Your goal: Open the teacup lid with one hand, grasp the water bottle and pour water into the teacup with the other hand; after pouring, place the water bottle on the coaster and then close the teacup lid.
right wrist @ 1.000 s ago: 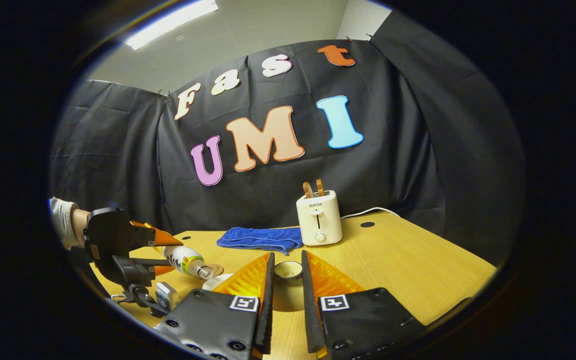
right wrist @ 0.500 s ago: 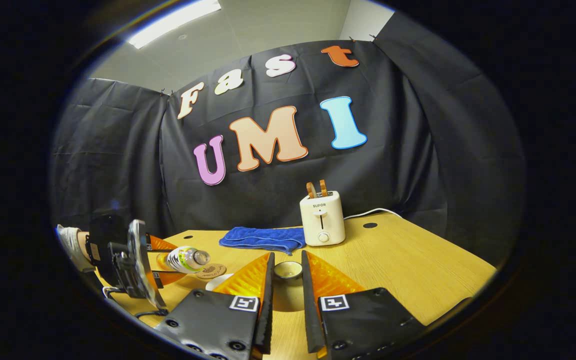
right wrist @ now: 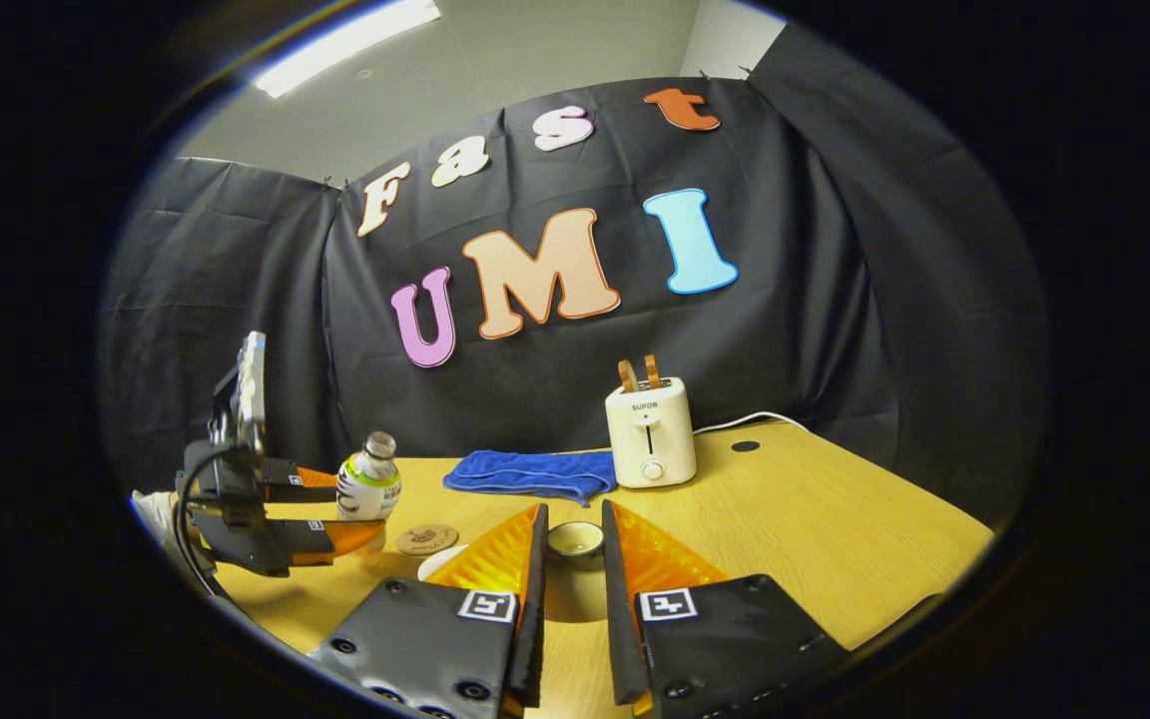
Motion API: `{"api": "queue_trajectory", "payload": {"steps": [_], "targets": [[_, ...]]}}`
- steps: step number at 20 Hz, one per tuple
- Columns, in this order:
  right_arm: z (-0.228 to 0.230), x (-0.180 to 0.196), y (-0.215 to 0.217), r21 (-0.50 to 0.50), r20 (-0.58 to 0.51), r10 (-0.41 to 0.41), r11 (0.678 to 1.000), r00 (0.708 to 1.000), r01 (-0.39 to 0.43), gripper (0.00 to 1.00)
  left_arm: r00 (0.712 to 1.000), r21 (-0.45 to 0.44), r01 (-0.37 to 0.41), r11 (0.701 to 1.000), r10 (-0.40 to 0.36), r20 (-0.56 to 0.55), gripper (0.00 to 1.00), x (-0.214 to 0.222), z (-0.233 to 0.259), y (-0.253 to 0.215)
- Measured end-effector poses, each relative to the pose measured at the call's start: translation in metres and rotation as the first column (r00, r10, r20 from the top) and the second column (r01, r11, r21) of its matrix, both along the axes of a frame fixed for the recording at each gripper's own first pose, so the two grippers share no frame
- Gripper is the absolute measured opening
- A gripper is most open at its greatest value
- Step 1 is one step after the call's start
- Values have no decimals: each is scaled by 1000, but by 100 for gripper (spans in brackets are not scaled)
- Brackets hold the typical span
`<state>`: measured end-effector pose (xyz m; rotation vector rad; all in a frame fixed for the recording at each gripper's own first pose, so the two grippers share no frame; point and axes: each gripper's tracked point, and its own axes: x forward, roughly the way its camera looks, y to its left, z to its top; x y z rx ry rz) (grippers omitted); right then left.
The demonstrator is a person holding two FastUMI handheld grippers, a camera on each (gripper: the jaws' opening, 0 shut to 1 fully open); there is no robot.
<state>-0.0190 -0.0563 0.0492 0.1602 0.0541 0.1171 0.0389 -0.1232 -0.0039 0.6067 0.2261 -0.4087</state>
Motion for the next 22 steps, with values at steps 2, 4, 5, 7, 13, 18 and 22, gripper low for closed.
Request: {"api": "queue_trajectory", "payload": {"steps": [2,4,5,7,13,18,22], "targets": [[-1,1,1,-8,0,1,1000,1000,-1,33,1000,-108,-24,994,23,-4,55,5,5,-1],[-1,0,3,-11,0,4,1000,1000,-4,30,999,-176,-46,983,46,-2,55,12,10,0],[-2,1,4,-13,-1,5,1000,1000,-5,33,998,-195,-62,979,63,-1,55,18,12,2],[-3,1,4,-17,-5,6,1000,1000,-6,33,996,-251,-84,964,85,-4,55,23,14,5],[-6,3,0,-20,-12,-4,1000,1000,4,33,982,-508,-184,842,182,-53,55,57,17,15],[-14,6,-5,-10,-30,-15,1000,999,15,33,976,-603,-191,775,216,-32,55,77,21,16],[-17,8,-6,-14,-37,-18,1000,999,17,33,977,-588,-206,782,203,-72,56,86,4,7]]}}
